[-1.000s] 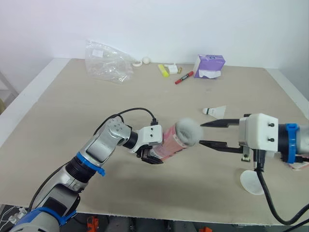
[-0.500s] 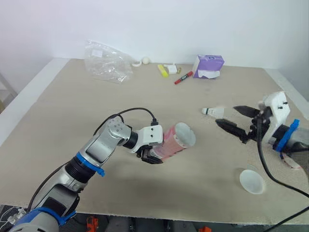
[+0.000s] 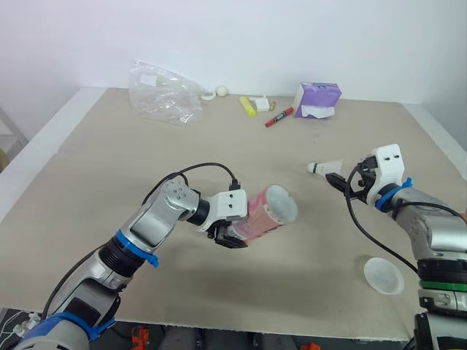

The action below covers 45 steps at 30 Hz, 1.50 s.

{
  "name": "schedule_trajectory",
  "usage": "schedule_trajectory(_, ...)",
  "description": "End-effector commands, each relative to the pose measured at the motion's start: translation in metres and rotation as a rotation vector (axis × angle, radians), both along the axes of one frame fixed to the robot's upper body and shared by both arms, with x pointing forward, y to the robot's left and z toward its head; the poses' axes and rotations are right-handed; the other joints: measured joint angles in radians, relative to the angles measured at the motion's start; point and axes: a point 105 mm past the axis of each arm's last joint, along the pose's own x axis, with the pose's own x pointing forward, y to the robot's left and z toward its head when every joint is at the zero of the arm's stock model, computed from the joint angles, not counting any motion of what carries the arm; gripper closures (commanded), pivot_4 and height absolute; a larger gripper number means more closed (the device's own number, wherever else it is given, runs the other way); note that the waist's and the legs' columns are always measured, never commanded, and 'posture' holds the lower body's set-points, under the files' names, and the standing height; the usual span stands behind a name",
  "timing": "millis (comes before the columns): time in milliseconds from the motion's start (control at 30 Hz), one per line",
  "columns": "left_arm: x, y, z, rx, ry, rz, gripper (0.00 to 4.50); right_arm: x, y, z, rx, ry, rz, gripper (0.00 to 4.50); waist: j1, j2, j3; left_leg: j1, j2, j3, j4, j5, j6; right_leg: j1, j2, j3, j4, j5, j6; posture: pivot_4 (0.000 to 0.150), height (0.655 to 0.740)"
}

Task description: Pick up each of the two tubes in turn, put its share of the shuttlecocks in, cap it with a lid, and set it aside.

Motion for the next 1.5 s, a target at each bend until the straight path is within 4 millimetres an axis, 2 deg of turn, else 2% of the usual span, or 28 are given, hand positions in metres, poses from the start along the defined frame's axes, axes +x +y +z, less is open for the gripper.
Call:
schedule_trajectory(33, -0.003, 0.000, -0.013, 0.026, 0.036, 0.015, 1.13, 0.006, 0.001, 0.010, 0.001, -0.054, 0.007, 0.04, 0.000, 0.000, 0.000, 0.000, 0.000, 0.000, 0.000, 0.000, 0.000, 0.000, 0.000, 0.000, 0.000, 0.000, 0.000, 0.150, 0.7400)
schedule_trajectory(500, -0.004, 0.000, -0.012, 0.019, 0.036, 0.017, 1.13, 0.023, 0.030, -0.008, 0.098, -0.013, 0.128, 0.04, -0.001, 0.000, 0.000, 0.000, 0.000, 0.000, 0.000, 0.000, 0.000, 0.000, 0.000, 0.001, 0.000, 0.001, 0.000, 0.150, 0.7400)
schedule_trajectory(833, -0.005, 0.000, -0.013, 0.018, 0.037, 0.021, 1.13, 0.044, 0.037, -0.001, 0.154, -0.025, 0.129, 0.04, -0.002, 0.001, 0.000, 0.001, 0.000, 0.001, 0.000, 0.000, 0.000, 0.000, 0.000, 0.001, 0.000, 0.001, 0.000, 0.150, 0.7400)
schedule_trajectory(933, -0.005, 0.001, -0.013, 0.017, 0.038, 0.024, 1.13, 0.045, 0.035, -0.004, 0.164, -0.013, 0.119, 0.90, -0.002, 0.001, 0.000, 0.000, 0.000, 0.000, 0.000, 0.000, 0.000, 0.000, 0.000, 0.001, 0.000, 0.001, 0.000, 0.150, 0.7400)
schedule_trajectory(1167, -0.006, 0.002, -0.013, 0.016, 0.040, 0.029, 1.13, 0.046, 0.031, -0.006, 0.170, -0.011, 0.102, 4.43, -0.002, 0.001, 0.000, 0.001, 0.000, 0.000, -0.001, 0.000, 0.000, 0.000, 0.000, 0.001, 0.000, 0.001, 0.000, 0.150, 0.7400)
schedule_trajectory(1267, -0.006, 0.001, -0.014, 0.018, 0.038, 0.025, 1.13, 0.046, 0.029, -0.006, 0.152, -0.016, 0.101, 4.47, -0.002, 0.001, 0.000, 0.001, 0.000, 0.000, -0.001, 0.000, 0.000, 0.000, 0.000, 0.001, 0.000, 0.001, 0.000, 0.150, 0.7400)
schedule_trajectory(1367, -0.007, 0.001, -0.014, 0.019, 0.038, 0.019, 1.13, 0.042, 0.029, 0.003, 0.094, -0.063, 0.125, 4.47, -0.002, 0.001, 0.000, 0.001, 0.000, 0.000, -0.001, 0.000, 0.000, 0.000, 0.000, 0.001, 0.000, 0.001, 0.000, 0.150, 0.7400)
schedule_trajectory(1433, -0.007, 0.001, -0.014, 0.021, 0.038, 0.017, 1.13, 0.036, 0.031, 0.020, 0.033, -0.127, 0.157, 4.47, -0.002, 0.001, 0.000, 0.000, 0.000, 0.000, -0.001, 0.000, 0.000, 0.000, 0.000, 0.001, 0.000, 0.001, 0.000, 0.150, 0.7400)
schedule_trajectory(1500, -0.007, 0.002, -0.014, 0.022, 0.038, 0.016, 1.13, 0.023, 0.036, 0.047, -0.056, -0.214, 0.213, 4.47, 0.001, 0.003, 0.001, 0.000, 0.000, 0.000, -0.002, 0.000, 0.000, 0.000, 0.000, 0.001, 0.000, 0.001, 0.001, 0.150, 0.7400)
